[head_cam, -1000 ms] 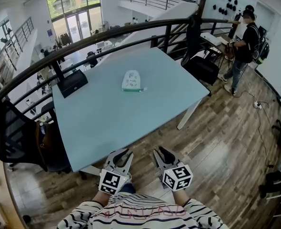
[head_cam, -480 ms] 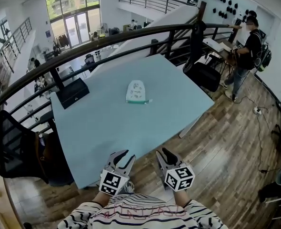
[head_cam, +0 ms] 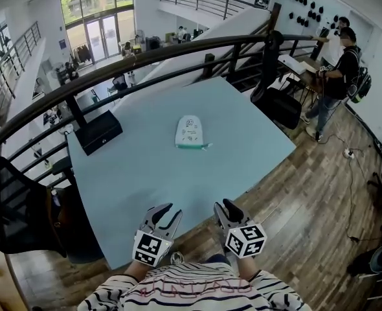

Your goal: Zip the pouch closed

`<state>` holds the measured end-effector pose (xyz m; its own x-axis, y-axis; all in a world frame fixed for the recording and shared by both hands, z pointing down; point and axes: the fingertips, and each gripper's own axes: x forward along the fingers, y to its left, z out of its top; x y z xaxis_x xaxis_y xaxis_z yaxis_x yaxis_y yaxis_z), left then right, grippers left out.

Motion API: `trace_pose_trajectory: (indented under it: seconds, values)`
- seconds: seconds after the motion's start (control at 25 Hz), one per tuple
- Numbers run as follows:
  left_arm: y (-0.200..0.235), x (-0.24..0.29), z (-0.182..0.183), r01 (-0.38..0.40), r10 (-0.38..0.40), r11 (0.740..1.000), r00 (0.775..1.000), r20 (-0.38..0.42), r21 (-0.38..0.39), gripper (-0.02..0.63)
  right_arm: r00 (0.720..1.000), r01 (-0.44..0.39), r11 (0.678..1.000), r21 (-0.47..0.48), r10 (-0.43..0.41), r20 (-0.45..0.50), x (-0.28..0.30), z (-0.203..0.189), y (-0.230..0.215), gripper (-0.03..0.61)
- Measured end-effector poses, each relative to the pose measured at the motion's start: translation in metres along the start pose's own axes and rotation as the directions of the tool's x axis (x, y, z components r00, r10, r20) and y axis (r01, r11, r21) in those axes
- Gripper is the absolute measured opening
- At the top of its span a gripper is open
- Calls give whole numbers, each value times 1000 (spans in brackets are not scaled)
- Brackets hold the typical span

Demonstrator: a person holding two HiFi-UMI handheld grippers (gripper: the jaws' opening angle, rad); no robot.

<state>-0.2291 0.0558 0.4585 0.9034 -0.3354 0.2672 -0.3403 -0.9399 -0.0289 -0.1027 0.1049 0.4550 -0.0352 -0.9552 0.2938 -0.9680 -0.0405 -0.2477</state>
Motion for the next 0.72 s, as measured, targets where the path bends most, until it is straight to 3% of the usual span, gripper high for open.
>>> trace_pose_trajectory:
  seconds: [0.16, 0.36, 0.72]
  values:
    - [10, 14, -6, -19, 19, 1000, 1000, -14, -6, 98, 1000, -13, 1000, 2, 13, -10, 20, 2, -16, 118]
    - [24, 42, -2, -101, 100, 995, 995, -22, -21, 98, 997, -72, 997, -8, 72, -22, 48, 11, -45, 118]
    - [18, 114, 15, -250, 247, 967, 968, -47, -52, 98, 976, -208, 977, -53, 204, -72, 79, 36, -121, 118]
